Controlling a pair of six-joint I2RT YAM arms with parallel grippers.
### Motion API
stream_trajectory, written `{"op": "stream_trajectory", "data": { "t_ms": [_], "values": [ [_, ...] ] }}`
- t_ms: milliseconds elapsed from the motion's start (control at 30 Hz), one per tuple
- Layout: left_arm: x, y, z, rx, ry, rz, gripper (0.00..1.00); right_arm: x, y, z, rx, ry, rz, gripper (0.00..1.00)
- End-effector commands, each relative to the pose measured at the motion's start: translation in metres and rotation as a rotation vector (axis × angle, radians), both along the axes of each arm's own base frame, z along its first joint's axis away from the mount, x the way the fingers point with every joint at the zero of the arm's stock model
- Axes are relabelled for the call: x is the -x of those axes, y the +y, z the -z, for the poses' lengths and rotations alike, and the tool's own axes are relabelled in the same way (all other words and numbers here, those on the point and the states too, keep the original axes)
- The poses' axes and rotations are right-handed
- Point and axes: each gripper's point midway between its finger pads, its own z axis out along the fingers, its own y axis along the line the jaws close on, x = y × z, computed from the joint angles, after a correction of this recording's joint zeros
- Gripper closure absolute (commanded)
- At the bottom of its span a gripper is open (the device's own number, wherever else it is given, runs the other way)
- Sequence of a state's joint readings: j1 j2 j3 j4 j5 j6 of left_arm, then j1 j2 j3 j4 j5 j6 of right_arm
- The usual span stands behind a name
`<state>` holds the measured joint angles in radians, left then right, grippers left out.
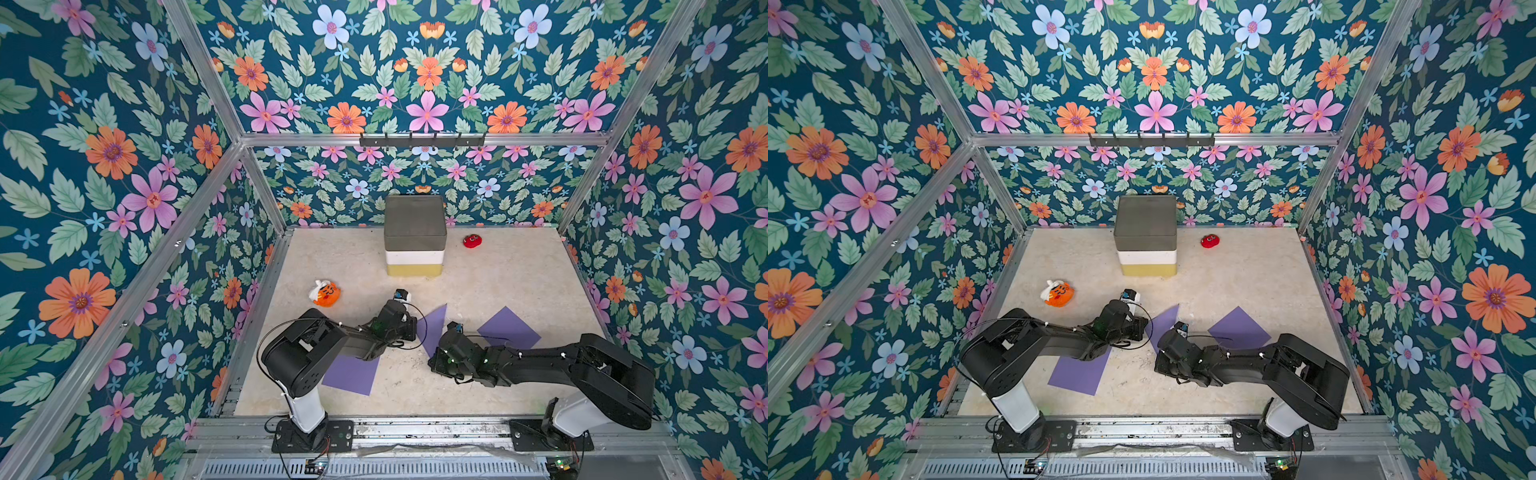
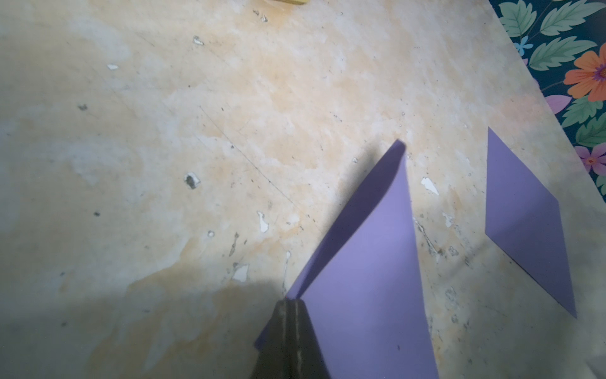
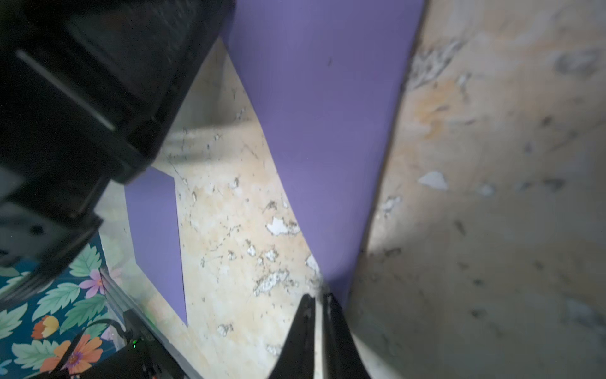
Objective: Fold the square paper diagonally
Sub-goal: Fold the paper at the center of the board.
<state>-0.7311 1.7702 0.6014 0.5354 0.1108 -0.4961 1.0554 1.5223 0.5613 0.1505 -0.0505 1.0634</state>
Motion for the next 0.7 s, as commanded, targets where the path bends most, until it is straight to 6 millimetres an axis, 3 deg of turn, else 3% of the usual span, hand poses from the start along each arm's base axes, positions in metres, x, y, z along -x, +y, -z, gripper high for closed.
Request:
{"op": "stream_trajectory", "data": {
  "t_ms": [0, 167, 400, 467, 667],
  "values": [
    [0.056, 0.059, 0.068, -0.295, 0.283, -0.017, 1.00, 0.003, -0.016, 0.001, 0.068, -0.004, 0.002, 0.87],
    [0.056, 0.057, 0.068, -0.290, 0.280, -0.008, 1.00, -0.018, -0.027, -0.034, 0.018, -0.090, 0.029, 0.80],
    [0.057, 0.053, 0.066, -0.281, 0.276, 0.008, 1.00, -0.066, -0.053, -0.070, -0.170, -0.171, 0.120, 0.60],
    [0.057, 0.053, 0.066, -0.281, 0.274, 0.010, 1.00, -0.080, -0.059, -0.073, -0.198, -0.185, 0.146, 0.54],
    [0.057, 0.052, 0.064, -0.275, 0.270, 0.014, 1.00, -0.107, -0.060, -0.059, -0.203, -0.166, 0.173, 0.53]
  ]
}}
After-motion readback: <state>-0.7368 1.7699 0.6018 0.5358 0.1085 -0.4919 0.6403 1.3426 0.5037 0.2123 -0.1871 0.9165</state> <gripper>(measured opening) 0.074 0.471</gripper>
